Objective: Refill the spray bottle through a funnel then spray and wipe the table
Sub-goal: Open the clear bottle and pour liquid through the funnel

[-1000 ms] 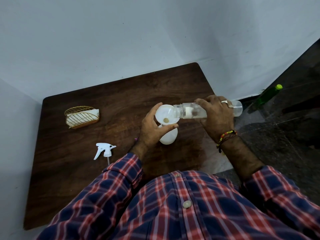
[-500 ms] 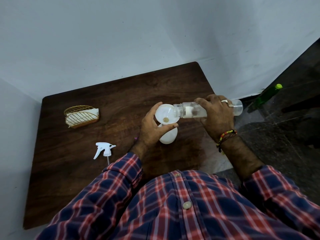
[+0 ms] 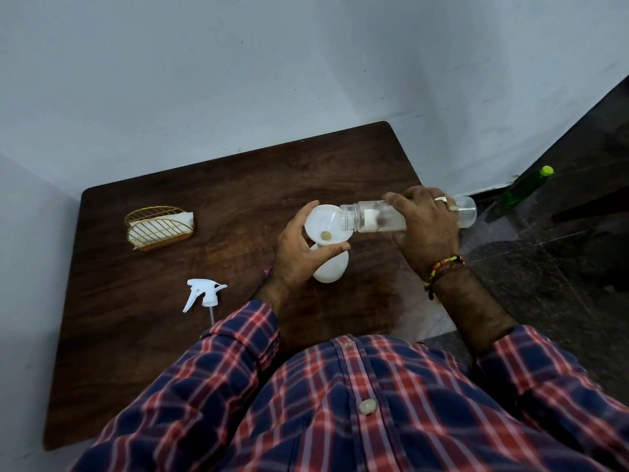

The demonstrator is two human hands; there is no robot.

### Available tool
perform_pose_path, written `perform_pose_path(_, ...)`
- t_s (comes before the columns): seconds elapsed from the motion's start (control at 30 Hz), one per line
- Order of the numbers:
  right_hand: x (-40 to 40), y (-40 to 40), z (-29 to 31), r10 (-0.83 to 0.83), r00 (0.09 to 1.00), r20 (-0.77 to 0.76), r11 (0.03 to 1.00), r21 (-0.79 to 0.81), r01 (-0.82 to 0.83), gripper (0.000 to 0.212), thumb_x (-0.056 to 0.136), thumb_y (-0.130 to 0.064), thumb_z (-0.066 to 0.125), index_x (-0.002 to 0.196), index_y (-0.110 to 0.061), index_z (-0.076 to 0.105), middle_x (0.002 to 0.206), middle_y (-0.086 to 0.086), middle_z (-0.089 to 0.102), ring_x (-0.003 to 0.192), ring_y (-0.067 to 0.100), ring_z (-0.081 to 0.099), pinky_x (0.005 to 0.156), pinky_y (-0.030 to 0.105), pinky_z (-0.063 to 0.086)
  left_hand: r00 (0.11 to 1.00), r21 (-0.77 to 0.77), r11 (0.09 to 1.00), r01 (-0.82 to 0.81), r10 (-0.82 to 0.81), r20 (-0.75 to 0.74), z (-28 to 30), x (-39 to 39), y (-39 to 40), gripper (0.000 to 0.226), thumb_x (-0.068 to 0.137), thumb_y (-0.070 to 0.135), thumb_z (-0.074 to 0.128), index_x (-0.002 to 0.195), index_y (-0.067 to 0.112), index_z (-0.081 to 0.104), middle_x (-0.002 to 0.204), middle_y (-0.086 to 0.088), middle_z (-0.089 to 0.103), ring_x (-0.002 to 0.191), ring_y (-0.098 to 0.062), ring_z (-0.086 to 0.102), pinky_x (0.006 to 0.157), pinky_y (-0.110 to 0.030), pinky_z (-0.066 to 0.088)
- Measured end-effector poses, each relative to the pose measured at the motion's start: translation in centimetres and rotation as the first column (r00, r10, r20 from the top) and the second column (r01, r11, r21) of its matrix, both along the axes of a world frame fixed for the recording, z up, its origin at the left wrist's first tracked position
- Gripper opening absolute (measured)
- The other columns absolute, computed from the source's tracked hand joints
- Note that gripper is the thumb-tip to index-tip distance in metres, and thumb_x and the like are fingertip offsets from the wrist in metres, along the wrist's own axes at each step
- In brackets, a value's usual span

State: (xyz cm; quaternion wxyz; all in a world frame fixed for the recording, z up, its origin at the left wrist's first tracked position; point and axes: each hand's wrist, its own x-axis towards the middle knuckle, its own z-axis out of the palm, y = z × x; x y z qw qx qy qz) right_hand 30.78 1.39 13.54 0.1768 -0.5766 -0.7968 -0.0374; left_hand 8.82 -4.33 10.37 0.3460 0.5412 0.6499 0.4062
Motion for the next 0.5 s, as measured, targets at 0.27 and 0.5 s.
perform_pose_path(0.27, -0.07, 0.02, -0.03, 0.005, 1.0, 0.01, 1.0, -0.011, -0.005, 0.058, 0.066, -0.02, 0.084, 0.12, -0.028, 0.064, 0.109, 0.011, 0.061, 0.106, 0.037, 0.057, 0.092, 0.049, 0.043, 1.0, 0.001, 1.0, -0.002, 0.002, 0.002, 0.21, 0.0, -0.08, 0.094, 0.065, 0.04, 0.09, 0.144, 0.021, 0.043, 0.142, 0.002, 0.053, 0.129, -0.009, 0.048, 0.104, -0.023, 0.041)
perform_pose_path(0.5, -0.08, 0.04, -0.25, 0.004, 1.0, 0.005, 1.0, -0.014, -0.004, 0.058, 0.067, -0.026, 0.086, 0.12, -0.027, 0.063, 0.11, 0.011, 0.061, 0.107, 0.037, 0.057, 0.094, 0.049, 0.043, 1.0, -0.006, 1.0, 0.003, -0.003, 0.002, 0.47, 0.06, -0.22, 0.093, 0.067, 0.037, 0.089, 0.145, 0.02, 0.042, 0.144, 0.0, 0.051, 0.13, -0.01, 0.046, 0.104, -0.024, 0.04)
